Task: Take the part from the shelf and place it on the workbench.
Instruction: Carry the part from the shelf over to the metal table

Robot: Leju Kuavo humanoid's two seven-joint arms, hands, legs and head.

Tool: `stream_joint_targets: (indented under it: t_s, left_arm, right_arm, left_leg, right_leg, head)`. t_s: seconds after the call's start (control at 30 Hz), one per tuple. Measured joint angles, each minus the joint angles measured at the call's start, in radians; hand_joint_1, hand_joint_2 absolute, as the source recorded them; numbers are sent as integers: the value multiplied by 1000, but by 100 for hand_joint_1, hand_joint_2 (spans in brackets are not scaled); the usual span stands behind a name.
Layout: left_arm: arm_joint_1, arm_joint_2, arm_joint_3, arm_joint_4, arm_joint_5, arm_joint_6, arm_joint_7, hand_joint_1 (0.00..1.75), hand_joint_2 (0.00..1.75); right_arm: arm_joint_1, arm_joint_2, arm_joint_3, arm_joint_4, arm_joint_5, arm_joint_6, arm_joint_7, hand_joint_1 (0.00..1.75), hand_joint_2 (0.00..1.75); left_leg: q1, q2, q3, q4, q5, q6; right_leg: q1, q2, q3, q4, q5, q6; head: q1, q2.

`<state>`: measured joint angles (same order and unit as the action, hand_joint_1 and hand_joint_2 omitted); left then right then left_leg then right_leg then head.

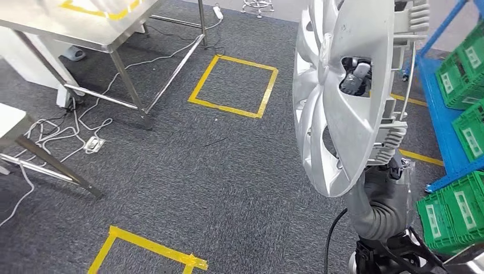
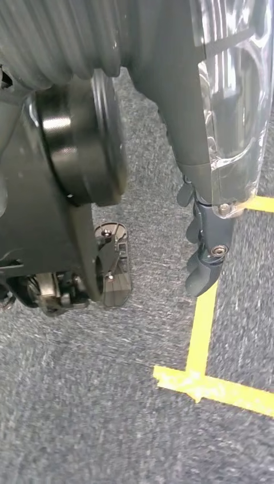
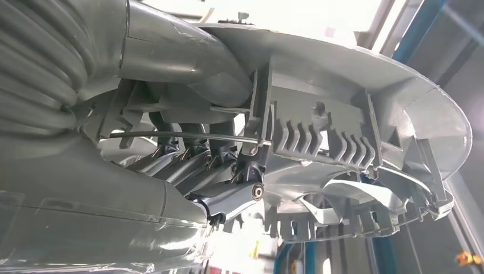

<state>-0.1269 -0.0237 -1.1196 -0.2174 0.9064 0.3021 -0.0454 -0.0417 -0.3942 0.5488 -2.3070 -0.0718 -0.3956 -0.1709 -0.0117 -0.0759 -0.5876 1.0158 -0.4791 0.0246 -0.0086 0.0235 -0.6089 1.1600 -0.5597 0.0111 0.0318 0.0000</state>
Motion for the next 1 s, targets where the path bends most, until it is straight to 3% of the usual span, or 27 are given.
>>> stream_joint_targets:
  t_s: [0.03, 0.1, 0.17, 0.23, 0.3, 0.37, 0.4, 0.43, 0.47, 0.53, 0.6, 0.67, 0.73, 0.77, 0.83, 0.87, 0.9, 0.93, 1.0]
  left_arm:
    - [0, -1, 0, 0, 0, 0, 0, 0, 175]
    - [-1, -2, 0, 0, -3, 0, 0, 0, 175]
    - [1, -3, 0, 0, -8, 1, 4, 0, 175]
    - [3, -5, 0, 0, -16, 5, 11, 0, 175]
    - [2, -10, -1, 0, -26, 13, 17, 0, 175]
    - [2, -15, -1, 0, -32, 19, 18, 0, 175]
    - [2, -17, -1, 0, -33, 20, 18, 0, 175]
    - [3, -18, -1, 0, -33, 21, 17, 0, 175]
    - [3, -18, -2, 0, -34, 22, 17, 0, 175]
    - [2, -17, -2, 0, -34, 21, 17, 0, 175]
    - [0, -18, -2, 0, -34, 20, 19, 0, 175]
    - [0, -19, -2, 0, -34, 17, 24, 0, 175]
    - [0, -19, -2, 0, -33, 14, 29, 0, 175]
    - [-1, -19, -2, 0, -33, 13, 31, 0, 175]
    - [-3, -19, -2, 0, -31, 12, 32, 0, 175]
    - [-2, -19, -2, 0, -29, 12, 29, 0, 175]
    - [-2, -18, -2, 0, -26, 12, 25, 0, 175]
    - [-1, -17, -2, 0, -22, 12, 18, 0, 175]
    - [-1, -13, -1, 0, -14, 13, 6, 0, 175]
  right_arm:
    - [0, 0, 0, 0, 0, 0, 0, 175, 175]
    - [2, -1, 0, -1, 0, -1, 0, 175, 175]
    - [7, -2, -1, -2, 1, -4, 0, 175, 175]
    - [21, -6, -3, -7, 0, -12, -5, 175, 175]
    - [51, -12, -12, -17, -7, -20, -23, 175, 175]
    - [85, -20, -24, -24, -17, -22, -49, 175, 175]
    - [98, -23, -29, -25, -22, -21, -59, 175, 175]
    - [107, -26, -33, -25, -26, -20, -65, 175, 175]
    - [114, -27, -36, -26, -29, -18, -70, 175, 175]
    - [125, -28, -42, -26, -33, -15, -73, 175, 175]
    - [131, -29, -47, -27, -33, -12, -75, 175, 175]
    - [133, -31, -51, -29, -33, -10, -76, 175, 175]
    - [134, -33, -53, -29, -33, -9, -77, 175, 175]
    - [137, -33, -53, -30, -33, -8, -77, 175, 175]
    - [141, -33, -53, -29, -33, -1, -80, 175, 175]
    - [142, -33, -52, -27, -34, 4, -82, 175, 175]
    - [141, -33, -51, -23, -35, 10, -84, 175, 175]
    - [138, -32, -49, -19, -37, 18, -86, 175, 175]
    - [126, -31, -44, -9, -39, 33, -87, 175, 175]
  left_leg:
    - [-1, -12, -1, 2, 0, -2]
    - [1, -29, -10, 4, 3, -9]
    - [4, -45, -17, 3, 8, -20]
    - [-1, -5, -29, 23, -12, -29]
    - [0, 62, -73, 115, -71, -38]
    - [10, 80, -130, 235, -124, -47]
    - [15, 81, -143, 264, -127, -51]
    - [19, 83, -137, 255, -111, -55]
    - [22, 89, -112, 211, -81, -56]
    - [18, 133, -41, 79, -25, -54]
    - [9, 167, -6, 10, -10, -43]
    - [4, 151, -7, 6, -11, -29]
    - [5, 124, -7, 3, -7, -17]
    - [7, 110, -6, 1, -5, -11]
    - [6, 82, -6, 0, -2, -3]
    - [5, 68, -6, 0, -1, 0]
    - [3, 54, -5, 1, 0, 1]
    - [1, 39, -5, 1, 1, 2]
    - [0, 13, -2, 2, 1, 2]
  right_leg:
    - [-1, 20, 24, -63, 32, -5]
    - [-1, 47, 50, -136, 54, -13]
    - [-1, 36, 55, -152, 52, -18]
    - [-3, 14, 60, -164, 58, -26]
    - [-2, -15, 65, -172, 62, -32]
    - [0, -43, 66, -173, 60, -33]
    - [0, -56, 66, -172, 59, -32]
    - [0, -67, 67, -172, 58, -30]
    - [-1, -77, 68, -171, 56, -27]
    - [2, -94, 73, -168, 49, -18]
    - [6, -110, 77, -163, 43, -8]
    - [5, -131, 81, -162, 39, 0]
    - [-2, -113, 79, -145, 18, 11]
    - [-4, -89, 66, -110, -7, 15]
    - [-6, -41, 11, 18, -75, 17]
    - [-6, -33, -20, 85, -100, 16]
    - [-6, -29, -41, 127, -108, 14]
    - [-6, -27, -47, 132, -94, 11]
    - [-6, -10, -11, 34, -19, 0]
  head:
    - [3, 0]
    - [7, 0]
    - [7, 0]
    - [1, 0]
    - [-11, 0]
    - [-18, 0]
    - [-20, 0]
    - [-22, 0]
    - [-25, 0]
    - [-32, 0]
    - [-36, 0]
    - [-33, 0]
    - [-32, 0]
    - [-30, 0]
    - [-22, 0]
    - [-17, 0]
    - [-13, 0]
    - [-10, 0]
    - [-5, 0]
